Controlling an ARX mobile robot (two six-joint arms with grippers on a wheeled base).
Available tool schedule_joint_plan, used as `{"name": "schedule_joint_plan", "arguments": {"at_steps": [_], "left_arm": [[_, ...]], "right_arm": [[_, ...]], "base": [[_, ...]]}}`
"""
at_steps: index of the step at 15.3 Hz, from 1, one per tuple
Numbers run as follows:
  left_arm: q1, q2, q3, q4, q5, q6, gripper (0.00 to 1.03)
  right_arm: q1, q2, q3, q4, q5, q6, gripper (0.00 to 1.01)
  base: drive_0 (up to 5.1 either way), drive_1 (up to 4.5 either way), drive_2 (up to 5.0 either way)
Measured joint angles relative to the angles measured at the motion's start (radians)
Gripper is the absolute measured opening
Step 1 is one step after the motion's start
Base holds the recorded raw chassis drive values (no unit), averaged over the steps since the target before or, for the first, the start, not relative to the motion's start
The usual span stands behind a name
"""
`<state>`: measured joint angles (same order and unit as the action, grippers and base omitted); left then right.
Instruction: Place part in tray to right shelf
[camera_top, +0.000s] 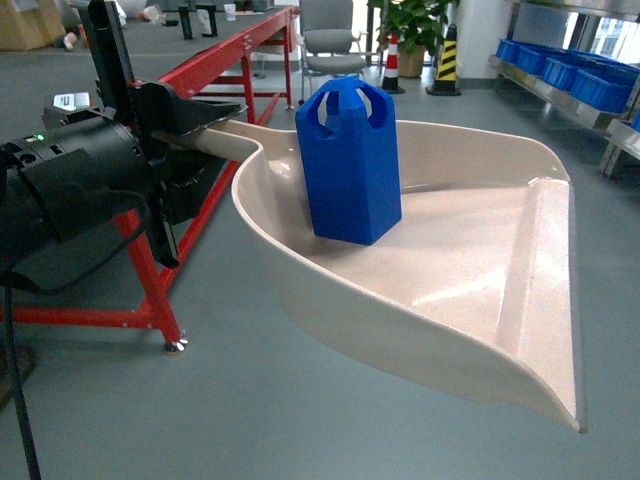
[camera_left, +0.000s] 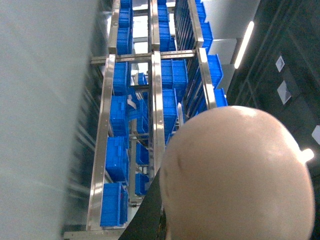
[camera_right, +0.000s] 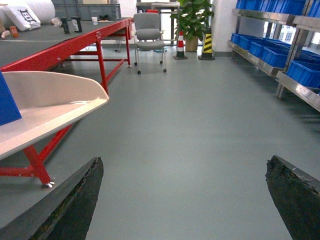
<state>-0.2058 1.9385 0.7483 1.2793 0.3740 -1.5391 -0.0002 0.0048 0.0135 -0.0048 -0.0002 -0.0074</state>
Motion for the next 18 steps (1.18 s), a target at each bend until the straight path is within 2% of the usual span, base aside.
{"name": "schedule_joint_plan", "arguments": {"at_steps": [6,11,13,18], "left_arm": [[0.000,0.000,0.000,0.000,0.000,0.001,0.15],[-0.011,0.000,0.000,-0.002,0.015,-0.001,0.15],[0.004,-0.001,0.000,0.009,0.004,-0.001,0.15],[0.002,0.000,0.000,0.000,0.004,0.000,0.15]], "right_arm": [[0.000,0.000,0.000,-0.002,0.000,0.000,0.98],[0.000,0.000,0.000,0.002,0.001,0.000,0.98],[0.000,0.000,0.000,0.006,0.001,0.000,0.98],[0.000,0.000,0.000,0.000,0.001,0.000,0.98]], "base": [[5.0,-2.46,-2.5],[0.0,0.00,0.0],[0.0,4.30,-4.3],[-0.1,4.22,-4.4]]}}
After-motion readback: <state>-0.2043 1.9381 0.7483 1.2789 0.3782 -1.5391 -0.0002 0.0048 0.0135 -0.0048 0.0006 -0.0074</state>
